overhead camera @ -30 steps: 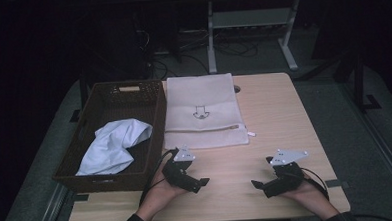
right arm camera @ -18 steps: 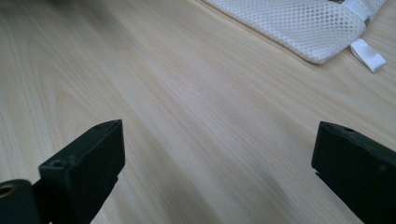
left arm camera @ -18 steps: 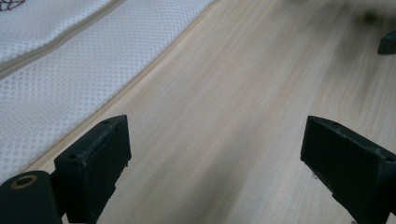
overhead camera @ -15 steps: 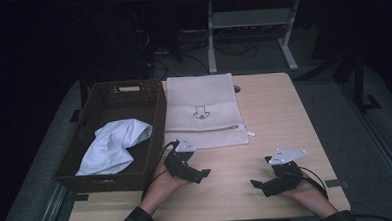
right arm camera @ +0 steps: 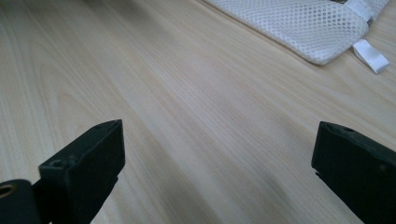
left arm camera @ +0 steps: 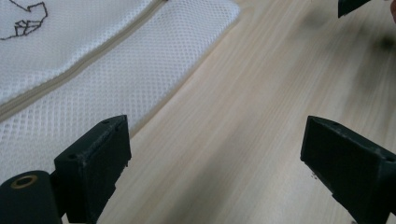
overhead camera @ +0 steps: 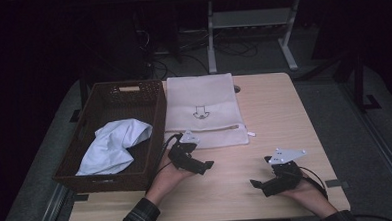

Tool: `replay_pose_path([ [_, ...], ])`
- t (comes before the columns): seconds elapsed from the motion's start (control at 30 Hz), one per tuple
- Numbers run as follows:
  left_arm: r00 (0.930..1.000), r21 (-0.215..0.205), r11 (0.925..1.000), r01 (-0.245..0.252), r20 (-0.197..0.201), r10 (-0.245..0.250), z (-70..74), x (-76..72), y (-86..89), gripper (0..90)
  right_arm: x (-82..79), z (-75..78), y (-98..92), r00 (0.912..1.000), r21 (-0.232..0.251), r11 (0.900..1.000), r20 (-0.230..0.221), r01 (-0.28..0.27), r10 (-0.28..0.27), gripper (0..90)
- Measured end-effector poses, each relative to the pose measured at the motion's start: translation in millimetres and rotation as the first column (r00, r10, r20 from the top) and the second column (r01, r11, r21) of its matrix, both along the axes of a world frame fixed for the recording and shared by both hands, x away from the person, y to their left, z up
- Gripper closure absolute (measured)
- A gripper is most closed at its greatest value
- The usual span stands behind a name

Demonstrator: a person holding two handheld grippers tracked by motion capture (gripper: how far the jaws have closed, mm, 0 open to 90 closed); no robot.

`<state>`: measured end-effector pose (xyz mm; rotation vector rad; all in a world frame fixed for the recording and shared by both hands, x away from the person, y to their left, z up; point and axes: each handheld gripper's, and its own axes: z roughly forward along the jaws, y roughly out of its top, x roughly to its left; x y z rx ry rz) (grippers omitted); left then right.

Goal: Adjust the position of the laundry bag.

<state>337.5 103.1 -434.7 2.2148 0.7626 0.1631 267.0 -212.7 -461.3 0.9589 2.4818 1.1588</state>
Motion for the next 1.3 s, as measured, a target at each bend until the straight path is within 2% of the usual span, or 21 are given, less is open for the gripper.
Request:
replay_pose_path([
  [0.37, 1.0, 0.007, 0.9999, -0.008, 0.004, 0.008, 4.7, 13.8, -7.7, 8.0, -0.3, 0.1, -1.2, 1.0, 0.004, 1.0, -0.002, 0.004, -0.004, 2.0],
  [0.77, 0.9988, 0.006, 0.9988, -0.049, 0.009, 0.049, 9.4, 33.4, -9.2, 7.9, -0.3, -0.1, -1.6, 1.0, 0.003, 1.0, -0.001, 0.006, -0.006, 2.0],
  [1.3, 0.996, 0.029, 0.9958, -0.087, 0.023, 0.086, 11.5, 59.1, -18.5, 7.9, -0.2, -0.2, -2.2, 0.9999, -0.007, 1.0, -0.002, 0.011, -0.011, 2.0],
])
